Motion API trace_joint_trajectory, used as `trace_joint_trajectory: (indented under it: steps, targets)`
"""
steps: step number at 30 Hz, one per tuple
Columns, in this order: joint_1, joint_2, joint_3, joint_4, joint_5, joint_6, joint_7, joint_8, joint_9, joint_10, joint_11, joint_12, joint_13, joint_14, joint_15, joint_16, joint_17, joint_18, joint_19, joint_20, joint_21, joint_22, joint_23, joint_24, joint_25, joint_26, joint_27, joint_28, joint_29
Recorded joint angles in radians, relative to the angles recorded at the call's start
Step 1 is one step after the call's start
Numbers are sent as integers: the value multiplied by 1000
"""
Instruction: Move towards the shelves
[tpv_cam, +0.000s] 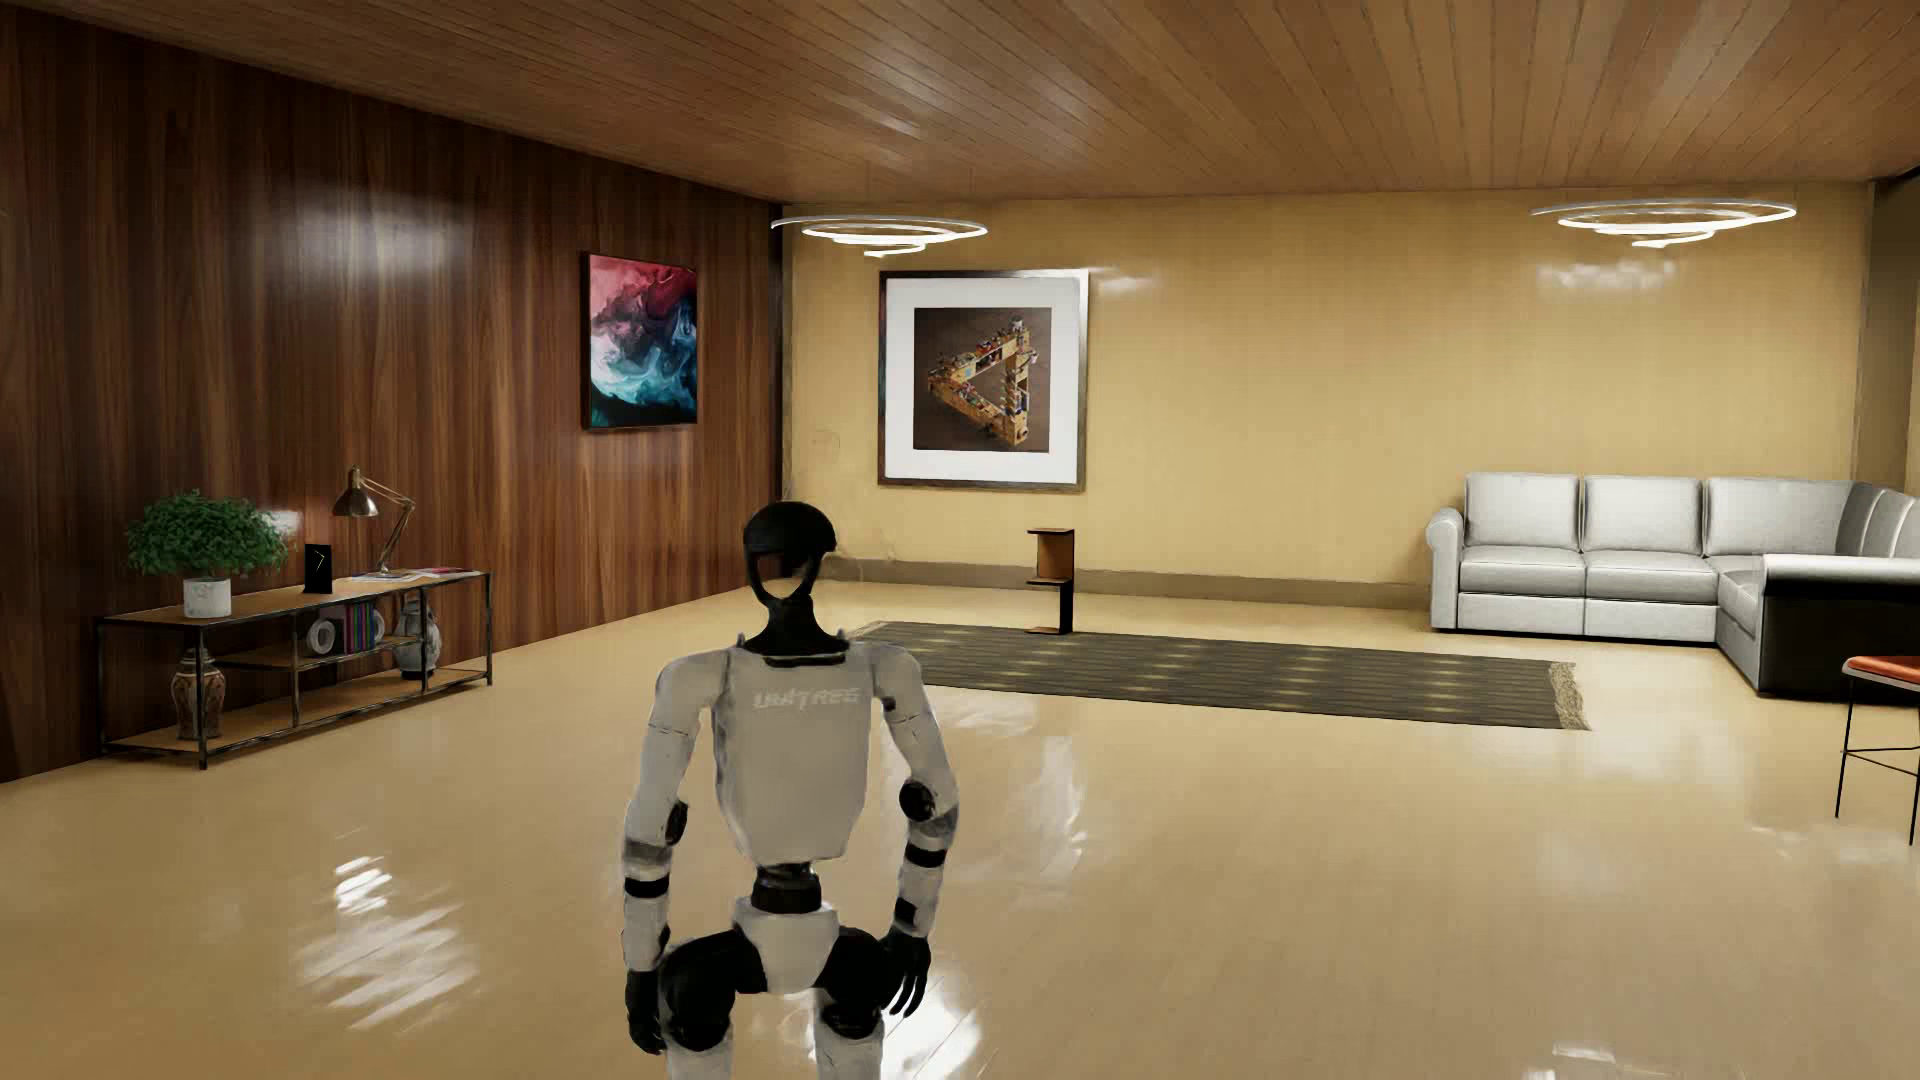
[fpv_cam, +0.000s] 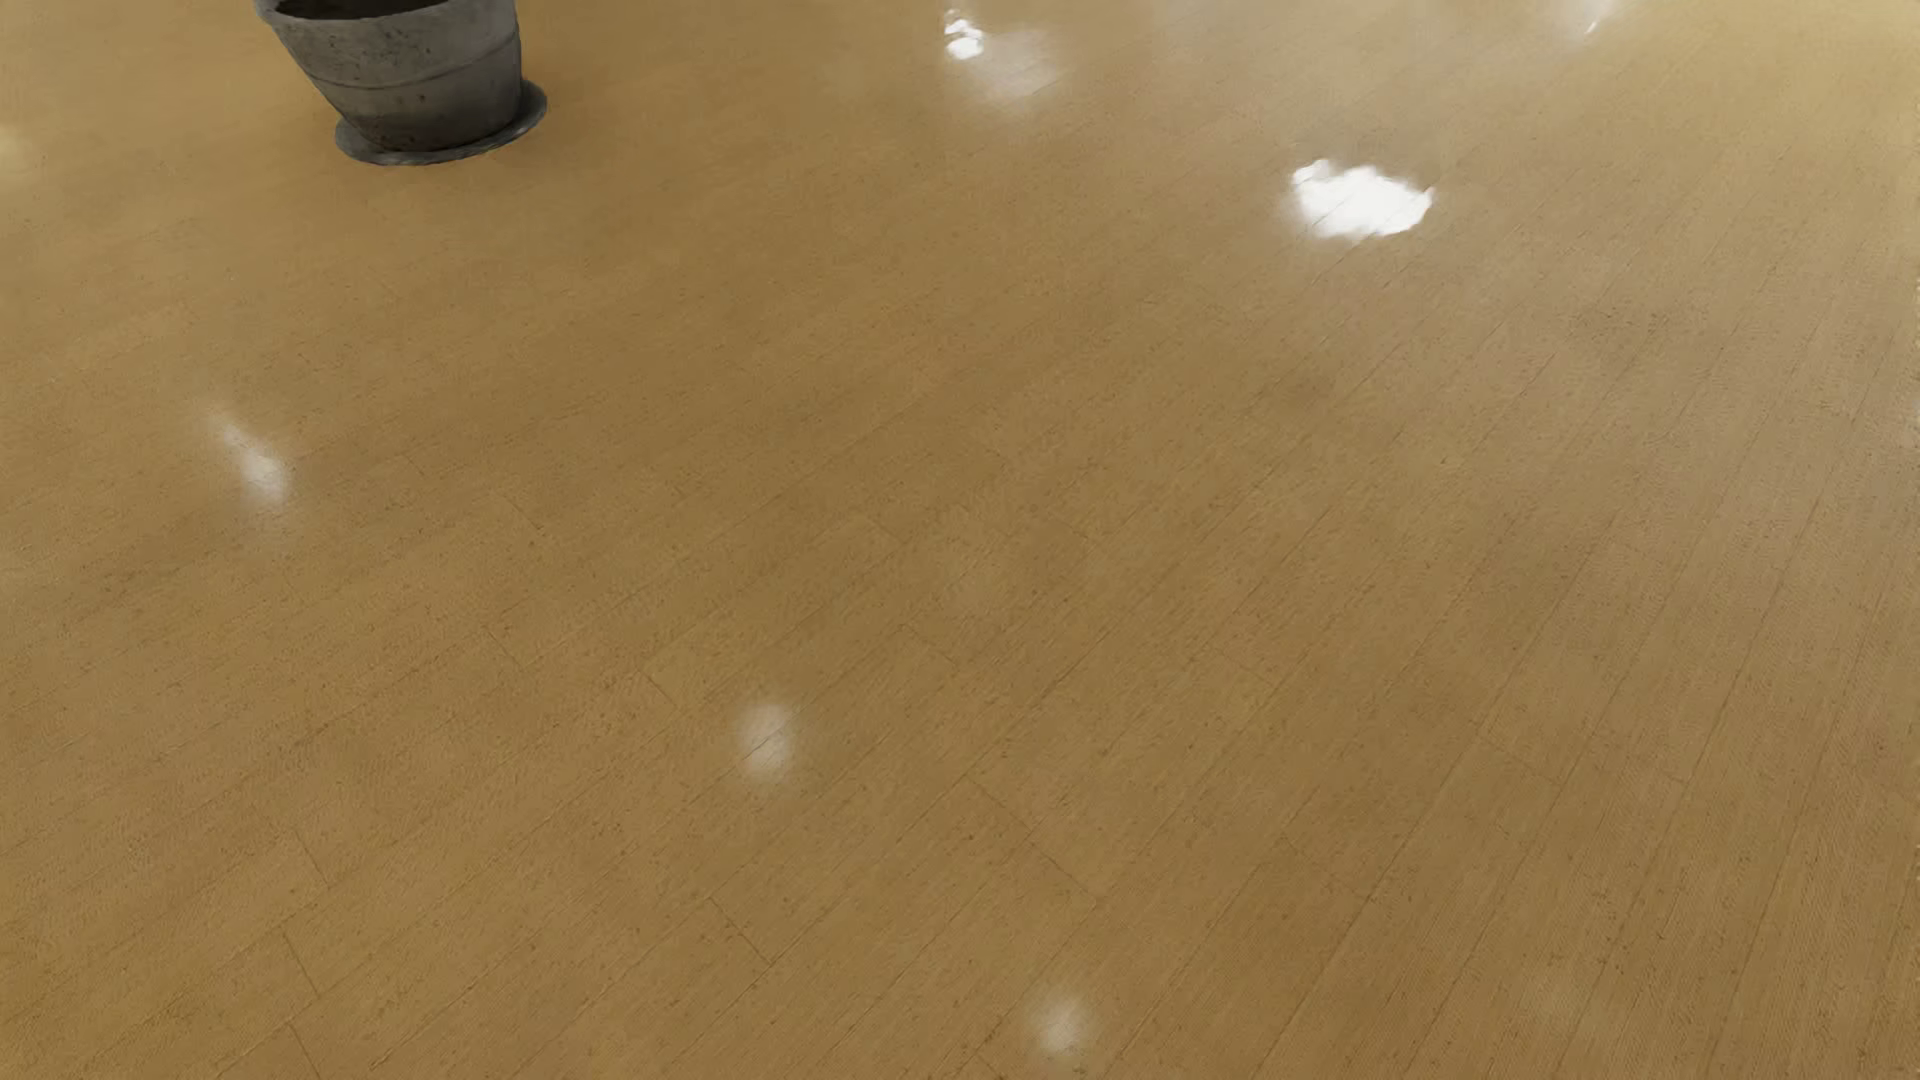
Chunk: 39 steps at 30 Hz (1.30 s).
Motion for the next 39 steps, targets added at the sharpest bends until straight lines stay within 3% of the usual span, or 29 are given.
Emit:
trace_joint_trajectory:
  steps: [2,3,4,9,11,15,18,20,21,22,24,26,27,29,31,32,34,35,37,38,39]
  targets:
    - [-18,-7,7,-3,2,10,0,0,-1,19,-29,-3,4,46,34,-2,-4,0,0,-7,-10,-3,7,0,0,0,0,0,0]
    - [-8,-2,7,-3,11,13,0,0,5,23,244,4,9,53,-95,4,-6,0,0,-13,1,-21,3,0,0,0,0,0,0]
    - [-20,-19,-20,-8,20,18,0,0,-3,35,255,4,16,57,-227,4,-9,0,0,-19,-6,-24,10,0,0,0,0,0,0]
    - [94,-322,-113,-36,-16,-11,0,0,85,51,754,-11,48,-39,-273,40,-4,0,0,24,-67,-155,-41,0,0,0,0,0,0]
    - [141,-428,-201,10,-6,29,0,0,84,19,726,-50,73,-112,-257,7,-19,0,0,46,-65,-145,-35,0,0,0,0,0,0]
    - [303,-605,-241,26,-47,29,0,0,109,-37,520,-100,97,-296,-91,40,-20,0,0,20,-37,-227,33,0,0,0,0,0,0]
    - [401,-674,-281,42,-61,28,0,0,105,-45,432,-141,94,-319,-98,39,-21,0,0,-22,12,-220,77,0,0,0,0,0,0]
    - [443,-691,-320,75,-62,37,0,0,92,-20,539,-121,113,-238,-118,28,-19,0,0,7,-26,-157,100,0,0,0,0,0,0]
    - [425,-706,-334,80,-57,50,0,0,82,35,598,-96,108,-139,-130,24,-20,0,0,-24,-23,-131,110,0,0,0,0,0,0]
    - [411,-676,-329,112,-28,71,0,0,84,129,655,-86,103,11,-162,15,-20,0,0,-43,-5,-78,132,0,0,0,0,0,0]
    - [255,-579,-277,116,10,48,0,0,82,482,675,-51,87,311,-238,10,-9,0,0,-65,-7,9,130,0,0,0,0,0,0]
    - [43,-430,-200,120,51,33,0,0,110,853,635,-8,69,304,-297,21,-7,0,0,-61,-13,13,64,0,0,0,0,0,0]
    - [-66,-345,-139,104,49,16,0,0,108,913,590,21,59,285,-310,15,-7,0,0,-32,-10,10,30,0,0,0,0,0,0]
    - [-248,-160,-30,78,49,-15,0,0,128,746,451,31,36,318,-290,23,-13,0,0,-67,-47,33,-47,0,0,0,0,0,0]
    - [-360,19,63,78,36,-38,0,0,125,372,330,72,21,442,-310,35,-28,0,0,-48,-53,13,-121,0,0,0,0,0,0]
    - [-406,89,99,83,30,-41,0,0,115,202,293,78,7,389,-334,35,-40,0,0,-44,-62,9,-157,0,0,0,0,0,0]
    - [-469,210,148,97,16,-47,0,0,104,36,270,93,-28,18,-385,43,-59,0,0,-46,-63,-3,-193,0,0,0,0,0,0]
    - [-478,220,169,129,17,-52,0,0,100,77,282,90,-54,13,-382,39,-58,0,0,-28,-76,-1,-196,0,0,0,0,0,0]
    - [-554,260,223,105,-22,-65,0,0,96,159,373,97,-36,386,-277,34,-47,0,0,-37,-111,15,-164,0,0,0,0,0,0]
    - [-556,239,202,64,-64,-99,0,0,85,238,481,100,-25,476,-122,31,-25,0,0,-39,-117,41,-126,0,0,0,0,0,0]
    - [-518,184,160,28,-69,-101,0,0,75,284,651,89,-3,471,39,28,-21,0,0,-64,-106,61,-87,0,0,0,0,0,0]
